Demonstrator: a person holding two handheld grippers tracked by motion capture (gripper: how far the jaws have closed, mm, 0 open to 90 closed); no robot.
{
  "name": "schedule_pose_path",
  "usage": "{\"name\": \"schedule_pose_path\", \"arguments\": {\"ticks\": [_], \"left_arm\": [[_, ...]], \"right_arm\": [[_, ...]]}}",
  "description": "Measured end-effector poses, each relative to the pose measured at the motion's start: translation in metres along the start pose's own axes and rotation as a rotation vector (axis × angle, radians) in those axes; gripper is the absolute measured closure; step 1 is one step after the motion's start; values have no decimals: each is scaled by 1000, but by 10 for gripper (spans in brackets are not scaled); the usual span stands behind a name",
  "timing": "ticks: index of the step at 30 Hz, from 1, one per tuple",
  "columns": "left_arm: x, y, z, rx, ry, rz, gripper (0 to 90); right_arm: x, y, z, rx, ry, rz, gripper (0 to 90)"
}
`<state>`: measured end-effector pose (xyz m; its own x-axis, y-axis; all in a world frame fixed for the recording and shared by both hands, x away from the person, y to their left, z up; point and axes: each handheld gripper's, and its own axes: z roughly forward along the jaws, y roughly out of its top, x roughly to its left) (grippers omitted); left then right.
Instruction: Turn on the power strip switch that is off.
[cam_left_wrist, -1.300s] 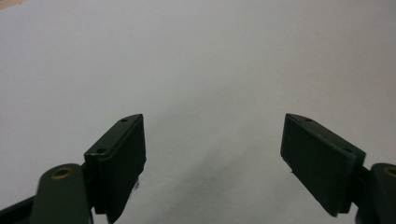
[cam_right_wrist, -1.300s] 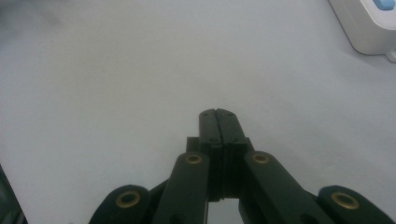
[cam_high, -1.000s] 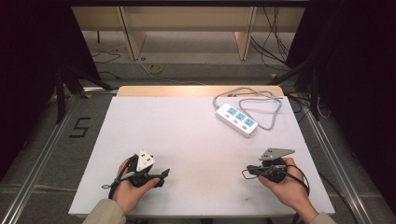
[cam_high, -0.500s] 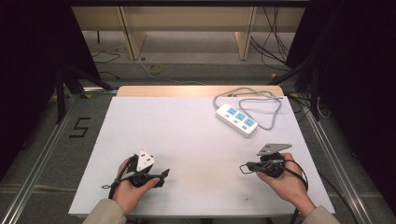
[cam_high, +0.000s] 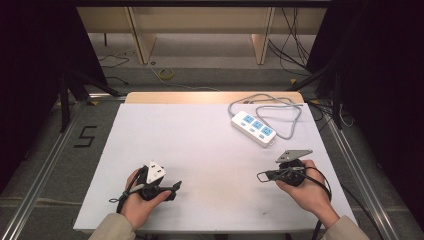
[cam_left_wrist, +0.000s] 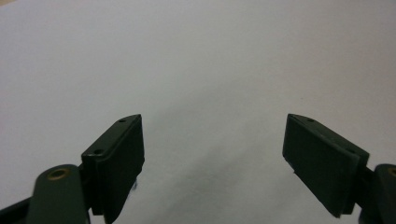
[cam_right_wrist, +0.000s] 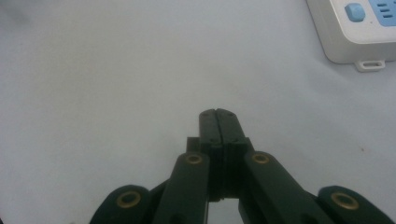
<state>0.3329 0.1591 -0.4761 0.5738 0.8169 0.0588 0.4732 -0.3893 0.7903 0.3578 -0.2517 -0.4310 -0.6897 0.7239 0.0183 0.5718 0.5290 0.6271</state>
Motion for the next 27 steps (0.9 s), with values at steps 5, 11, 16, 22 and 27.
{"name": "schedule_pose_path", "arguments": {"ticks": [5,11,16,22,27], "left_arm": [[0,0,0,-2,1,1,206],[1,0,-1,-6,6,-3,206],[1,0,-1,-6,5,-4,207],[0,1,-1,-10,6,-7,206],[0,0,-1,-7,5,-1,206]], "right_arm": [[-2,3,-1,6,-5,-5,900],[-2,7,-3,13,-6,-11,900],[-3,11,-3,22,-7,-14,900],[-5,13,-4,26,-11,-23,900],[-7,17,-5,30,-16,-24,900]]}}
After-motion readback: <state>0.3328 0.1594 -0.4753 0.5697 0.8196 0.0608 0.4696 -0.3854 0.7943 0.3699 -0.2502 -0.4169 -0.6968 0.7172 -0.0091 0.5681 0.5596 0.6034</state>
